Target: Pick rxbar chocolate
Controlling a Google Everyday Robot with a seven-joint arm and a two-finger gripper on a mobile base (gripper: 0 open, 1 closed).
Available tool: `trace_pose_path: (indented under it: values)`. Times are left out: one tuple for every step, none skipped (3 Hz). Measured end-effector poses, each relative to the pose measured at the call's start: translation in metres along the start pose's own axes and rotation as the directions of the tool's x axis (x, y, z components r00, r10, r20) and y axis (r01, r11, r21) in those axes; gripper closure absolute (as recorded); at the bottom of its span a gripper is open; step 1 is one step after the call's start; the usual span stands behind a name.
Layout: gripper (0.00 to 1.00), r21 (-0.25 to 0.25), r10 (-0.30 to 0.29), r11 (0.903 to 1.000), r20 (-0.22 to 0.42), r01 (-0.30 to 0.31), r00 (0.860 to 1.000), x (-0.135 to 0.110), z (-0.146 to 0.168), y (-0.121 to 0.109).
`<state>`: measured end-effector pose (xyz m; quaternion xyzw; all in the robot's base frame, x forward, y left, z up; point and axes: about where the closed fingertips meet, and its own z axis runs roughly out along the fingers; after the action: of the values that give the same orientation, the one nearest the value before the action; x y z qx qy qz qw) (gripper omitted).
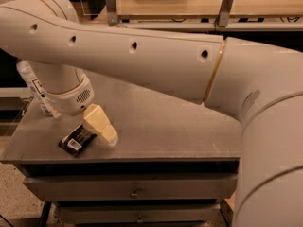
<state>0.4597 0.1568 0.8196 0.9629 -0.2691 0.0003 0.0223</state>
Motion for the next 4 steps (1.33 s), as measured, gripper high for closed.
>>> trace_pose_path:
  values:
    - [0.18,0.011,0.004,0.9999,0.056,-0.005,0.998,0.0,0.006,0.002]
    - [0.41,0.019,0.0,0.9998,0.086,-0.002,0.996,-0.001,0.005,0.005]
    - [0.64,0.019,-0.016,0.9997,0.088,0.015,0.996,-0.004,0.001,0.008]
    - [0.88,0.022,-0.037,0.9991,0.089,0.036,0.995,-0.008,-0.004,0.009]
